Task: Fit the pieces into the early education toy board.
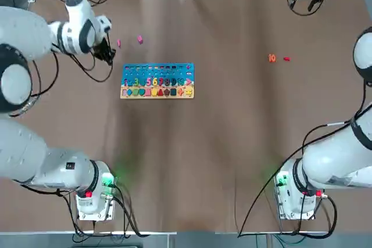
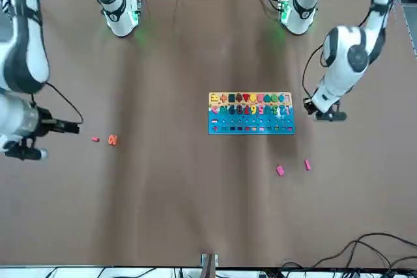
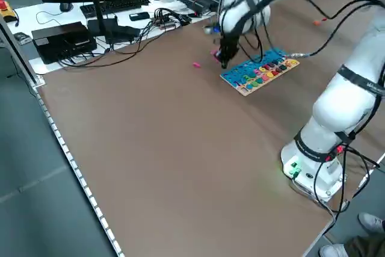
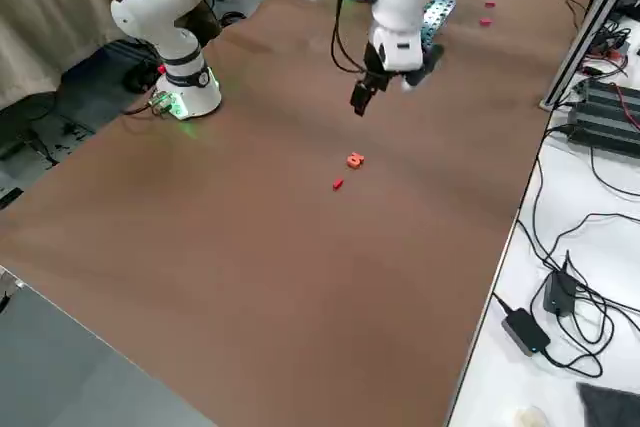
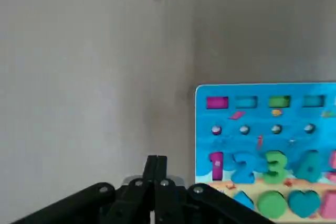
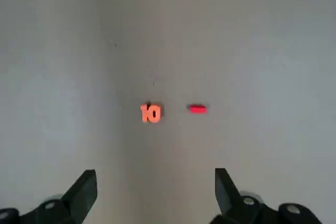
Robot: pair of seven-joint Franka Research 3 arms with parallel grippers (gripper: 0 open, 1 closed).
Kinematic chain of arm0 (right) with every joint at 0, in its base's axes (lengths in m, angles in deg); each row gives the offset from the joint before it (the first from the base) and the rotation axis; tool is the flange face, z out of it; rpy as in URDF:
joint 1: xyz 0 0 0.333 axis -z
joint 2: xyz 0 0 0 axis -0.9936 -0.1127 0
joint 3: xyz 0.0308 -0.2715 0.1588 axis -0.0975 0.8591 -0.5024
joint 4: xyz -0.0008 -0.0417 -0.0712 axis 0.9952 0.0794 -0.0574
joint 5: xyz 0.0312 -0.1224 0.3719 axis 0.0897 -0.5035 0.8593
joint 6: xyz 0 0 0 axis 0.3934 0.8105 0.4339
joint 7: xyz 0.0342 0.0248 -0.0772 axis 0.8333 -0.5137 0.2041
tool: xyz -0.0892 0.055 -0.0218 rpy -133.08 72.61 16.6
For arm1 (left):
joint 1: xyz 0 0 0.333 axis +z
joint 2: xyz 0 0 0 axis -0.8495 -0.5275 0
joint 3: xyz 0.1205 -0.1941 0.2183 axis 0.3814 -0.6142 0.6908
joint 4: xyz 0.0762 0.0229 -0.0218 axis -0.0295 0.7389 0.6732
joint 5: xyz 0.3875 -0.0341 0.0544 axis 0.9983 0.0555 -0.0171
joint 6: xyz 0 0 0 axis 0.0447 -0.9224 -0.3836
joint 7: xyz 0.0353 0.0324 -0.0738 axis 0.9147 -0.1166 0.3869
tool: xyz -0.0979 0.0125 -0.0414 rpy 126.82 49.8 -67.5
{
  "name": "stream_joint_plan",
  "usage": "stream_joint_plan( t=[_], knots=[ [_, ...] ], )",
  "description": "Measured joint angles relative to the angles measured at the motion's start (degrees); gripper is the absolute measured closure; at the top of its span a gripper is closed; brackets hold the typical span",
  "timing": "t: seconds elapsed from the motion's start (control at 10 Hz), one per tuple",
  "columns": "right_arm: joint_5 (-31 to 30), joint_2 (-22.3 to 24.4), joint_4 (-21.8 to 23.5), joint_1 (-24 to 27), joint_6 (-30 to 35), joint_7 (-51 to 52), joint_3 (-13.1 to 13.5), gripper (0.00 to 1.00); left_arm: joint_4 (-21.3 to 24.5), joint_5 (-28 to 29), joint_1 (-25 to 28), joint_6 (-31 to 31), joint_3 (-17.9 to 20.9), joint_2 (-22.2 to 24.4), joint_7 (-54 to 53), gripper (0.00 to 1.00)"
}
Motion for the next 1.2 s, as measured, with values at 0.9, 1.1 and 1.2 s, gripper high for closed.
stream_joint_plan(
  t=[0.9,1.1,1.2],
  knots=[
    [-1.86,-7.44,-1.35,-4.31,-3.65,-1.73,0.09,0.01,1.69,0.07,-0.8,8.56,-1.0,-9.13,2.16,0.99],
    [-1.84,-7.96,1.28,-4.36,-10.14,-1.73,0.07,0.01,1.68,0.22,-2.73,8.76,-1.2,-9.17,4.48,0.99],
    [-1.83,-8.11,4.59,-4.4,-17.0,-1.73,0.06,0.01,1.67,0.28,-4.13,8.79,-1.2,-9.19,6.17,0.99]
  ],
)
